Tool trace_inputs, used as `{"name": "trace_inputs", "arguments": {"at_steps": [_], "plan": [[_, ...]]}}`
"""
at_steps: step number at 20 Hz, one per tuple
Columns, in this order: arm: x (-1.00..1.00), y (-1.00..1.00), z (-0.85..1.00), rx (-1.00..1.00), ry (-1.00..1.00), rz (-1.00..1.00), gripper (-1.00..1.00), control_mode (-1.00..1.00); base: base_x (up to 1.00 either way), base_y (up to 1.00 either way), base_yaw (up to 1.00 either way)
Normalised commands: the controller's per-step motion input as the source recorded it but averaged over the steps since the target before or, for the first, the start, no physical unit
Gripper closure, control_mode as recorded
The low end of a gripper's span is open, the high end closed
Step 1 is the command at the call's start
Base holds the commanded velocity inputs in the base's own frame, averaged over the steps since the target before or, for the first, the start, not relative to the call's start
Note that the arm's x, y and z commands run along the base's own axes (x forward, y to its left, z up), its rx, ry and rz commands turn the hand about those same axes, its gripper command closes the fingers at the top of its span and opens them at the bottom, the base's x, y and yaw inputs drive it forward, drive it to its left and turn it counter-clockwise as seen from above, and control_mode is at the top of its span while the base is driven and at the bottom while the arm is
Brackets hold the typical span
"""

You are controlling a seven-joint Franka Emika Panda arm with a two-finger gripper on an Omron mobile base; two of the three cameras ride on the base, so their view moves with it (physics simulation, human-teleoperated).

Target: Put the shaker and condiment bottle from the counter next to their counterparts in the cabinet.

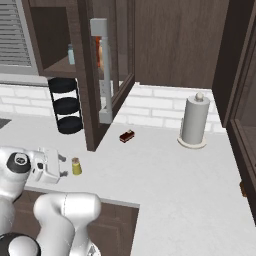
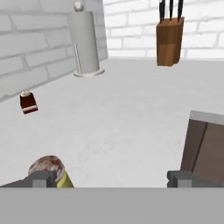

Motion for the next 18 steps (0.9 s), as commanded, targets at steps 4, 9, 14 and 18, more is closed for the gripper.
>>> {"name": "trace_inputs", "arguments": {"at_steps": [4, 9, 14, 18], "plan": [[0.22, 0.03, -0.08, 0.00, 0.00, -0.01, -1.00, -1.00, 0.00, 0.00, 0.00], [0.21, 0.03, -0.14, 0.00, 0.00, -0.01, -1.00, -1.00, 0.00, 0.00, 0.00], [0.10, 0.07, -0.16, 0.00, 0.00, -0.01, -1.00, -1.00, 0.00, 0.00, 0.00], [0.09, 0.01, -0.06, 0.00, 0.00, 0.00, -1.00, -1.00, 0.00, 0.00, 0.00]]}}
